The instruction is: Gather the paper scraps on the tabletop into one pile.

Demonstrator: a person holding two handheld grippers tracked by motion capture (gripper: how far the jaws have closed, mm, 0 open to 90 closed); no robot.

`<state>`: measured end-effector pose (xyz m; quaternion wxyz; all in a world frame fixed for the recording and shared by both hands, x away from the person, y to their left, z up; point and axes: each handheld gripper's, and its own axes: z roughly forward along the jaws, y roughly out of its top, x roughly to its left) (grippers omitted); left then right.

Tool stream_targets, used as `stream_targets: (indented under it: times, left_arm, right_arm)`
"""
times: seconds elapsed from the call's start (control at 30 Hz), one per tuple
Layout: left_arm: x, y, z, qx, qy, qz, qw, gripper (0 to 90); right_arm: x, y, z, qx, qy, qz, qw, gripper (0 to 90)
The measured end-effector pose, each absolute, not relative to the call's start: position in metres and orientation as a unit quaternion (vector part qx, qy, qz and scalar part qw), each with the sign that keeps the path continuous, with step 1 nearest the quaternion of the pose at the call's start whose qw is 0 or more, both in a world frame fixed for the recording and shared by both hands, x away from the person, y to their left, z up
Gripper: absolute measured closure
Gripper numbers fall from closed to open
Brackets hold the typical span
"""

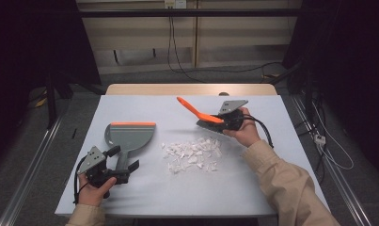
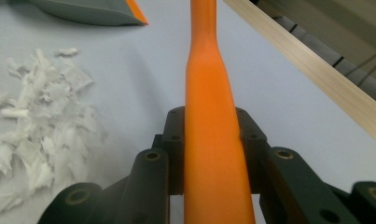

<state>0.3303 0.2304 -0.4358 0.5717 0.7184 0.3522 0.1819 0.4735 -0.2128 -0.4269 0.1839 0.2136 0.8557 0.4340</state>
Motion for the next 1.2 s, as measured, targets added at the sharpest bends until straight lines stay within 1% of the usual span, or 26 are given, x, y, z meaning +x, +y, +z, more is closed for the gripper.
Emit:
stream_targets:
  times: [0.13, 0.27, 0.37, 0.43, 0.5, 0.6, 0.8, 0.87, 0.93, 1.03, 1.2]
  left_arm:
    - [0.331, 0.230, -0.436, 0.720, 0.352, 0.182, 0.570, 4.4]
    - [0.331, 0.229, -0.436, 0.720, 0.352, 0.183, 0.569, 4.4]
    - [0.332, 0.229, -0.437, 0.722, 0.351, 0.183, 0.568, 4.4]
    - [0.332, 0.228, -0.437, 0.723, 0.350, 0.184, 0.567, 4.5]
    - [0.331, 0.228, -0.437, 0.723, 0.349, 0.184, 0.567, 4.6]
    - [0.331, 0.228, -0.437, 0.723, 0.348, 0.184, 0.567, 4.6]
    - [0.330, 0.229, -0.436, 0.725, 0.346, 0.186, 0.566, 4.6]
    - [0.329, 0.230, -0.435, 0.723, 0.347, 0.186, 0.567, 4.6]
    - [0.329, 0.230, -0.435, 0.723, 0.348, 0.186, 0.567, 4.6]
    - [0.329, 0.230, -0.435, 0.724, 0.347, 0.186, 0.567, 4.7]
    - [0.329, 0.229, -0.435, 0.724, 0.347, 0.186, 0.567, 4.7]
  right_arm:
    - [0.467, -0.226, -0.432, 0.243, 0.851, 0.421, 0.200, 71.1]
    - [0.458, -0.226, -0.442, 0.259, 0.845, 0.431, 0.184, 71.1]
    - [0.450, -0.220, -0.443, 0.255, 0.844, 0.433, 0.191, 71.1]
    - [0.445, -0.215, -0.444, 0.254, 0.839, 0.448, 0.177, 71.2]
    - [0.440, -0.207, -0.444, 0.240, 0.845, 0.442, 0.182, 71.1]
    - [0.432, -0.195, -0.443, 0.227, 0.845, 0.455, 0.166, 71.2]
    - [0.423, -0.176, -0.434, 0.205, 0.839, 0.473, 0.171, 71.1]
    - [0.423, -0.176, -0.428, 0.210, 0.832, 0.482, 0.176, 71.1]
    - [0.424, -0.178, -0.421, 0.210, 0.832, 0.477, 0.191, 71.1]
    - [0.427, -0.186, -0.414, 0.223, 0.824, 0.482, 0.196, 71.1]
    - [0.430, -0.201, -0.415, 0.245, 0.819, 0.478, 0.203, 71.1]
